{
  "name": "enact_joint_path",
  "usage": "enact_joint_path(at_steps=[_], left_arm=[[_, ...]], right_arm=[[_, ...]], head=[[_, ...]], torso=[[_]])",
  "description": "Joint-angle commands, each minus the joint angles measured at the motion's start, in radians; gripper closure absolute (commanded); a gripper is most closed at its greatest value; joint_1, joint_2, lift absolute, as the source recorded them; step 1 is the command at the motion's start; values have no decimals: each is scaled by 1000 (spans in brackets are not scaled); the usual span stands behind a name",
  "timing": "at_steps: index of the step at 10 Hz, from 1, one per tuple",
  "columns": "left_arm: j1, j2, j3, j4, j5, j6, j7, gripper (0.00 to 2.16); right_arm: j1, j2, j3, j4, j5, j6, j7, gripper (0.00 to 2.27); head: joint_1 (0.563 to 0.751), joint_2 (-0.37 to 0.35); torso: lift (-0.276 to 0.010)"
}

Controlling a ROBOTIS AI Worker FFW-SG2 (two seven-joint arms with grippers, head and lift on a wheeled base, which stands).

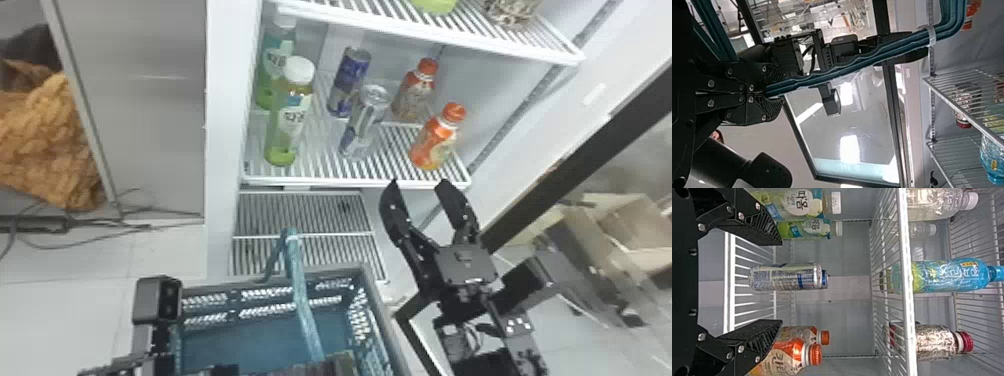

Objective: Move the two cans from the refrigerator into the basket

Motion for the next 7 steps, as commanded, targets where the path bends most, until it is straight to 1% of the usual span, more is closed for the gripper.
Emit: enact_joint_path(at_steps=[1, 5, 7], left_arm=[[-2, 0, -1, 0, -2, 0, 0, 1188], [1, 0, -1, 0, -4, -2, -2, 1188], [-2, 0, -1, 0, -4, 0, 0, 1188]], right_arm=[[-2, 0, 0, 1, 1, 0, 0, 337], [-2, 0, 0, 3, 1, 0, 0, 337], [-12, 0, 2, 13, 1, 0, 0, 282]], head=[[695, -350], [695, -350], [695, -350]], torso=[[-276], [-276], [-276]])
